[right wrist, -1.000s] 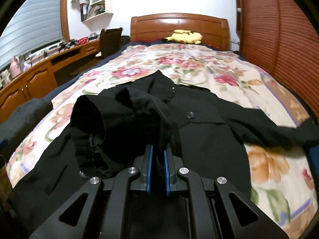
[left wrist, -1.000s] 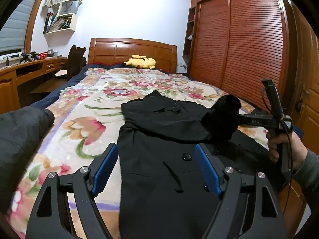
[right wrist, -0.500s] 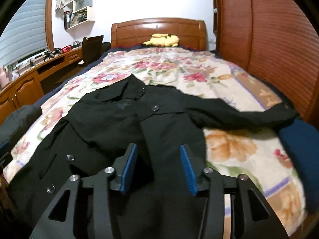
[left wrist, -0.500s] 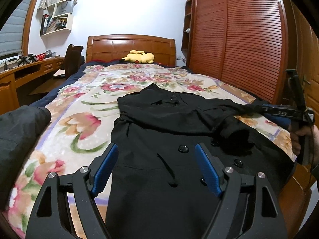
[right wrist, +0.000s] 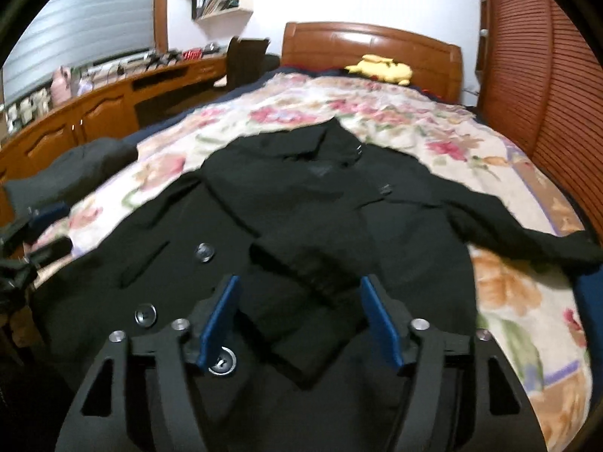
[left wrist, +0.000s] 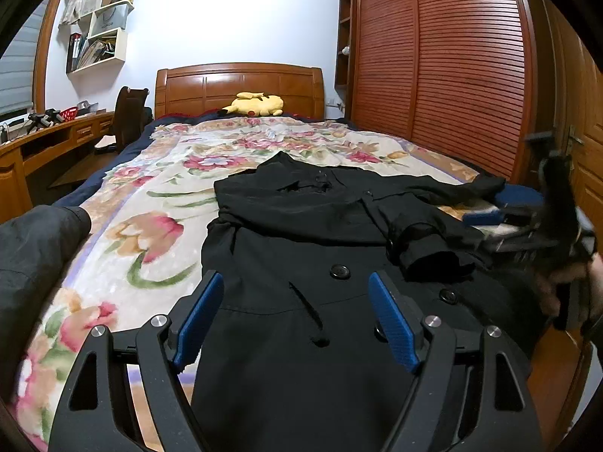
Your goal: Fold large clothes
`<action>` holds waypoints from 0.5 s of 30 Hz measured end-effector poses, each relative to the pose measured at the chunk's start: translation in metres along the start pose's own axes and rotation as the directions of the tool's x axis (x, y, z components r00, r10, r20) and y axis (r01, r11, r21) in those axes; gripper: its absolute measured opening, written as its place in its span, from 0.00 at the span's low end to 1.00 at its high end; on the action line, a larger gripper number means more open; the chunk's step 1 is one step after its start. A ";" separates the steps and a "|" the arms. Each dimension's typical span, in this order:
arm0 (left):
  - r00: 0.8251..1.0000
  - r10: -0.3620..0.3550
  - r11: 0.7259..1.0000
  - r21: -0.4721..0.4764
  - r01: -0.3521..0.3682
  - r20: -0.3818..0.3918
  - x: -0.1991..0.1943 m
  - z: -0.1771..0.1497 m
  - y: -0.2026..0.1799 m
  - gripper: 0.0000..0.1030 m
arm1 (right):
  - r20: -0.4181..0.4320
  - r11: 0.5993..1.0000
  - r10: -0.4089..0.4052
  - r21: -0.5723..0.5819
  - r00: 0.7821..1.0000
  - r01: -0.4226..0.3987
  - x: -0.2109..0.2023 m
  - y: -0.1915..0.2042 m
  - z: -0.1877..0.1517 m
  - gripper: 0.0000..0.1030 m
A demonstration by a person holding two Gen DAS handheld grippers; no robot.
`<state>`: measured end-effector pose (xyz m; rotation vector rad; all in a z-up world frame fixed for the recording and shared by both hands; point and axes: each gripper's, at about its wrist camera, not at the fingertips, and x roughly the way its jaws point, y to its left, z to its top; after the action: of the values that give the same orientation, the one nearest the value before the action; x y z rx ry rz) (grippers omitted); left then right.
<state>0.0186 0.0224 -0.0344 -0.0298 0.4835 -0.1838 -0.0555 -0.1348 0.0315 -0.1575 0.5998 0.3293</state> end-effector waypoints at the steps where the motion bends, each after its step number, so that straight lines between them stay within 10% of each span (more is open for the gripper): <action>1: 1.000 0.000 1.000 -0.003 0.000 0.000 0.000 0.000 0.001 0.78 | -0.015 1.000 0.006 -0.007 1.000 -0.006 0.004 0.006 -0.003 0.68; 15: 1.000 0.004 1.000 0.005 -0.004 -0.015 0.002 -0.001 0.002 0.78 | -0.195 0.998 -0.006 -0.058 0.981 -0.005 0.061 0.023 -0.004 0.66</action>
<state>0.0200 0.0242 -0.0366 -0.0224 0.4982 -0.1810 -0.0181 -0.0985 -0.0079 -0.2485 0.7844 0.3334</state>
